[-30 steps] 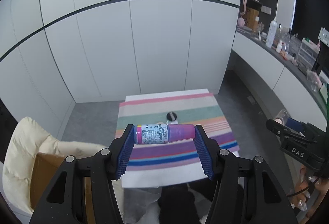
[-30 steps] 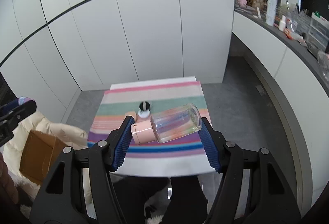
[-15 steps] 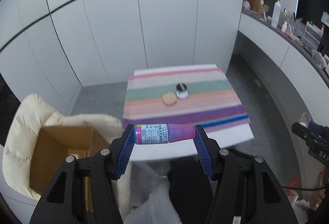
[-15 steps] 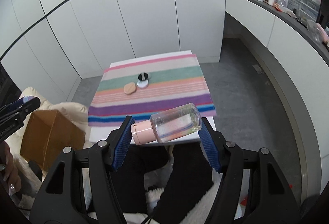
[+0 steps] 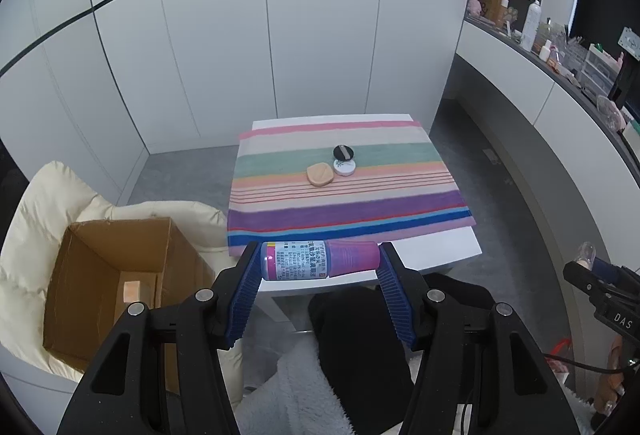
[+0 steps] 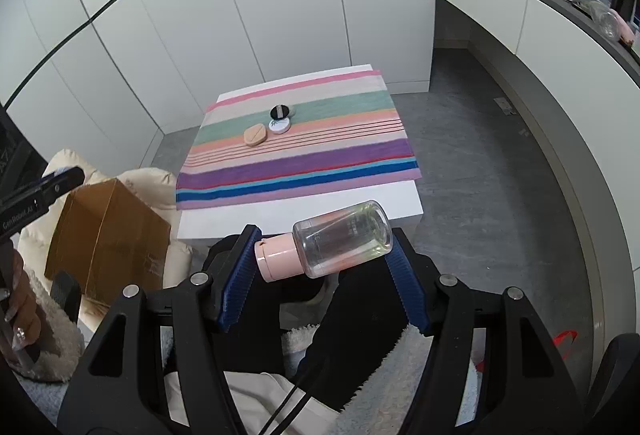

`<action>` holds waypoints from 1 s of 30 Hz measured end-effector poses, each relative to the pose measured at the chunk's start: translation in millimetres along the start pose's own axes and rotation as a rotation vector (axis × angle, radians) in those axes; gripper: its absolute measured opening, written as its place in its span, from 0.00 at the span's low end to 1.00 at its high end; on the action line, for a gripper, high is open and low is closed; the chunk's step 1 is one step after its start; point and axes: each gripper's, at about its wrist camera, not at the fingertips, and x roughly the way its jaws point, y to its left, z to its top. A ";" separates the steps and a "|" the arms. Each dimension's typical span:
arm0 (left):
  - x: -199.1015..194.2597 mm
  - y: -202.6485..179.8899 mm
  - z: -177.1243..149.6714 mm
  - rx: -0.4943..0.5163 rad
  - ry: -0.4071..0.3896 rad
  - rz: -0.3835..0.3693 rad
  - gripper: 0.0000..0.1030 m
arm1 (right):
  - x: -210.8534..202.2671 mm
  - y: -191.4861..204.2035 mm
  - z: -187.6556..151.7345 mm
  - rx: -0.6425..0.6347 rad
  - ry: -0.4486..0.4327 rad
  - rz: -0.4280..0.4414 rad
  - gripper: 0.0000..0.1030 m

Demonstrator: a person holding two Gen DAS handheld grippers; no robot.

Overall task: Organize objects
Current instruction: 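Lift and carry the spray tube and glass bottle with both tools toward the box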

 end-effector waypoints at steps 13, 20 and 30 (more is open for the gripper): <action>25.5 45.0 -8.1 -0.114 0.075 0.018 0.57 | 23.3 12.4 9.7 -0.016 0.038 -0.018 0.64; 17.2 77.6 -20.4 -0.176 0.074 0.058 0.57 | 38.2 43.9 14.4 -0.095 0.058 0.015 0.64; -1.3 139.0 -55.6 -0.304 0.100 0.145 0.57 | 57.5 117.7 11.7 -0.251 0.089 0.126 0.64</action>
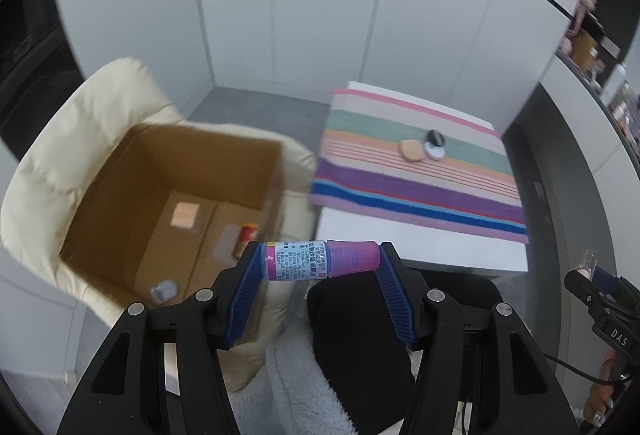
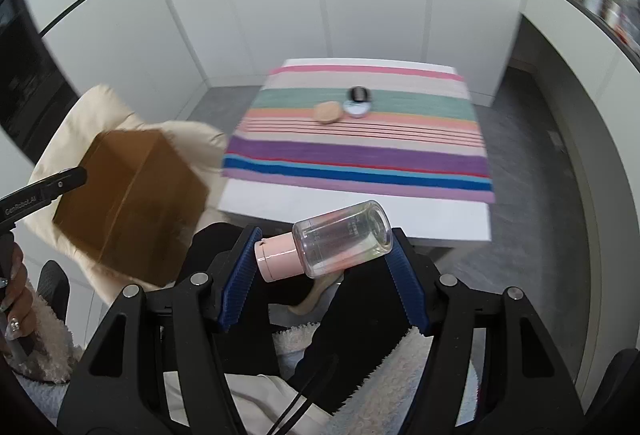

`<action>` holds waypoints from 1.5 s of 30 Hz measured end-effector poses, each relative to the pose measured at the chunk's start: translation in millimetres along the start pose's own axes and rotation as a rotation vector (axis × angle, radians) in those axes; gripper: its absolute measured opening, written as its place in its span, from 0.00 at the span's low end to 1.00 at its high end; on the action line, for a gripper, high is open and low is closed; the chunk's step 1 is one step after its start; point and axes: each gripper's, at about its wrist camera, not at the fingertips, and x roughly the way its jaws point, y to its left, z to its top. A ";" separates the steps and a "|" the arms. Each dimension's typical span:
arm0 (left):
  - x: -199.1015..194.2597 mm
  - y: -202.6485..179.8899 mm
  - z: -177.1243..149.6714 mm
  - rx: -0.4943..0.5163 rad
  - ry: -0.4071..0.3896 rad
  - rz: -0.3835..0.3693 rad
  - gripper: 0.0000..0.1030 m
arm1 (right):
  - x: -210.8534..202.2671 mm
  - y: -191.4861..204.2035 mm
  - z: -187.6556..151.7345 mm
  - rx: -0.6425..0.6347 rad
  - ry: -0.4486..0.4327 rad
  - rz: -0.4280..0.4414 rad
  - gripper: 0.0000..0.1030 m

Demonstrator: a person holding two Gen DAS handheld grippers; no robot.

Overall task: Organize objects
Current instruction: 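Lift and carry the spray tube and glass bottle with both tools toward the box, then open the left tool over the box while the right tool releases the bottle inside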

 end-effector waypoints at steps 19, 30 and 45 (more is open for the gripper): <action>-11.2 93.4 -30.1 -0.176 -0.022 0.151 0.57 | 39.4 159.6 12.8 -0.341 0.068 0.243 0.64; 10.4 110.4 -13.4 -0.195 -0.045 0.203 0.57 | 49.4 199.0 38.7 -0.429 0.025 0.278 0.64; 41.5 181.0 12.2 -0.303 -0.065 0.295 0.57 | 98.1 299.8 66.6 -0.601 0.023 0.331 0.64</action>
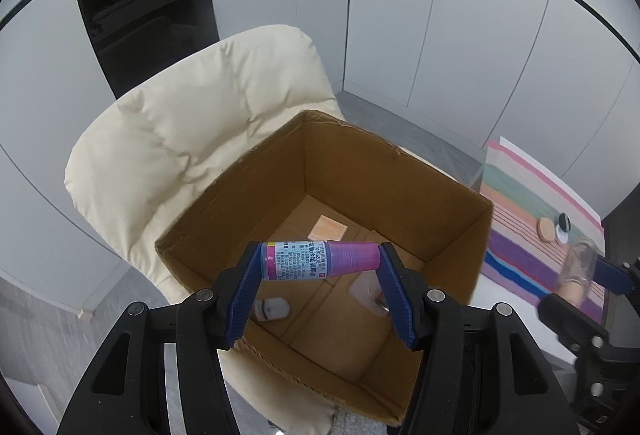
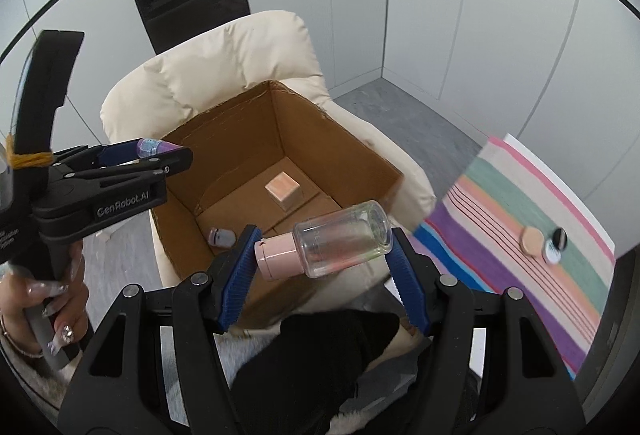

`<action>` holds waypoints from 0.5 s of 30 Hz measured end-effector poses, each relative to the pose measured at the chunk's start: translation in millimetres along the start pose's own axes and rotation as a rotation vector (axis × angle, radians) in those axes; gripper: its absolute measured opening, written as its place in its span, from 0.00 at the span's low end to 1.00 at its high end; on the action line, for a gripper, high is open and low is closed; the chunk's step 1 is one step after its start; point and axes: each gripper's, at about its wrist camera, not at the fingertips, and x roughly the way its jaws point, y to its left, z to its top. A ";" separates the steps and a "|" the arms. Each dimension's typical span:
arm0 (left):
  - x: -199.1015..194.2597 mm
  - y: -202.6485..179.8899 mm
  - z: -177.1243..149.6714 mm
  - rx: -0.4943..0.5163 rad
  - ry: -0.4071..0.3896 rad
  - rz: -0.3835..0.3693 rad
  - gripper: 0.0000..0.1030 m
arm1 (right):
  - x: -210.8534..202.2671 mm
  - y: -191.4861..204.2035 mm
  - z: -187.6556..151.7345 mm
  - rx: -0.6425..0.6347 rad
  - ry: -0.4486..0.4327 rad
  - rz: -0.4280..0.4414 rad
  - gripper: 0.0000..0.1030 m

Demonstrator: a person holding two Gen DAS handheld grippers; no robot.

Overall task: Organize objects
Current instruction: 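Open the left tool over the box while the right tool releases the bottle inside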

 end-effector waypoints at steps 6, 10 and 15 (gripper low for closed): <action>15.0 14.6 6.3 -0.038 0.007 -0.036 0.61 | 39.8 15.5 24.4 -0.031 0.023 0.022 0.64; 17.8 29.8 10.1 -0.095 0.025 -0.053 0.96 | 56.2 18.3 32.5 -0.023 0.023 0.096 0.84; 21.1 36.4 10.7 -0.098 0.030 -0.043 0.96 | 70.5 14.0 32.0 0.021 0.043 0.112 0.92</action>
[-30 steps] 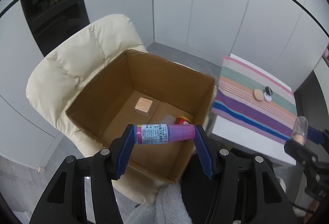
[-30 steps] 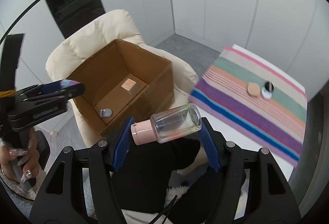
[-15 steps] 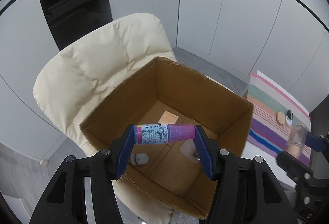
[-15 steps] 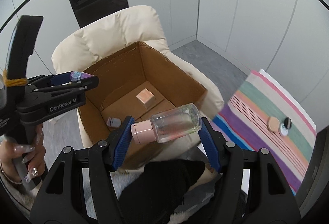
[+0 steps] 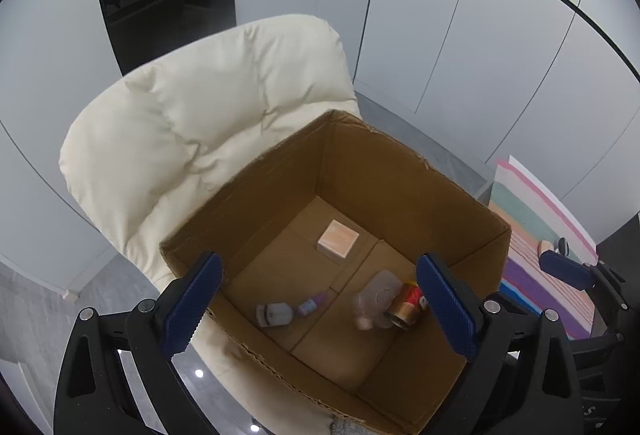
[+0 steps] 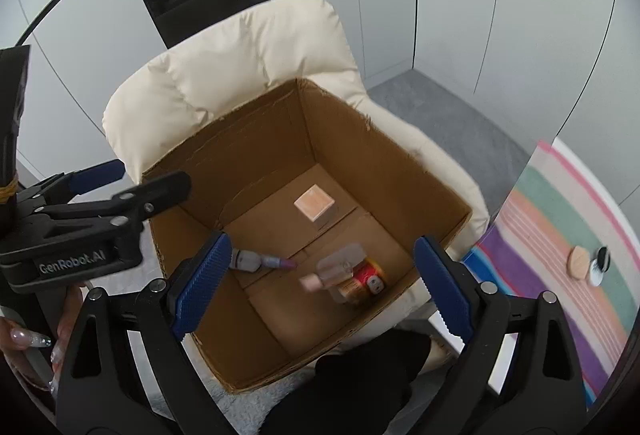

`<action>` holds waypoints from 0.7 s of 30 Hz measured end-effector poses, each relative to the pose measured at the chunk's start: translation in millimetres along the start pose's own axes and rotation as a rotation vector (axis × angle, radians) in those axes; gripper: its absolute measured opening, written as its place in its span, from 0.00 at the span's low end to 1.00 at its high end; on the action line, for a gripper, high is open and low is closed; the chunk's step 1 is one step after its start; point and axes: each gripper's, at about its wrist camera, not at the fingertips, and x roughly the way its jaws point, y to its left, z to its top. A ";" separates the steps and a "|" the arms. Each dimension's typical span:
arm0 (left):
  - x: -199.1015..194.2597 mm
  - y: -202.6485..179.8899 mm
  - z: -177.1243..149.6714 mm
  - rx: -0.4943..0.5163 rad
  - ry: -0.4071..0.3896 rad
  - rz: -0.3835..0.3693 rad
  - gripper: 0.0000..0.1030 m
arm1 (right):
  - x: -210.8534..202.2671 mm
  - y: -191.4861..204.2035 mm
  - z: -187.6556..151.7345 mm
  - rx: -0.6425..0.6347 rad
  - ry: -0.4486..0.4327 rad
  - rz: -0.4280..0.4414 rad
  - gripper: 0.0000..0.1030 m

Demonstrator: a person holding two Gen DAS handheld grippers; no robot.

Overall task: Organize objects
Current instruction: 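Open the left tool over the box while the right tool releases the bottle inside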

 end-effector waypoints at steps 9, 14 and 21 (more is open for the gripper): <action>0.4 -5.9 -3.1 0.036 0.022 -0.008 0.96 | -1.2 -13.2 -7.1 0.042 0.014 -0.004 0.92; 1.1 -8.3 -5.0 0.046 0.043 -0.019 0.96 | -12.1 -16.1 -12.5 0.046 0.002 -0.043 0.92; -10.7 -4.8 -13.2 0.049 0.036 0.012 0.96 | -24.0 -19.2 -15.9 0.056 0.002 -0.087 0.92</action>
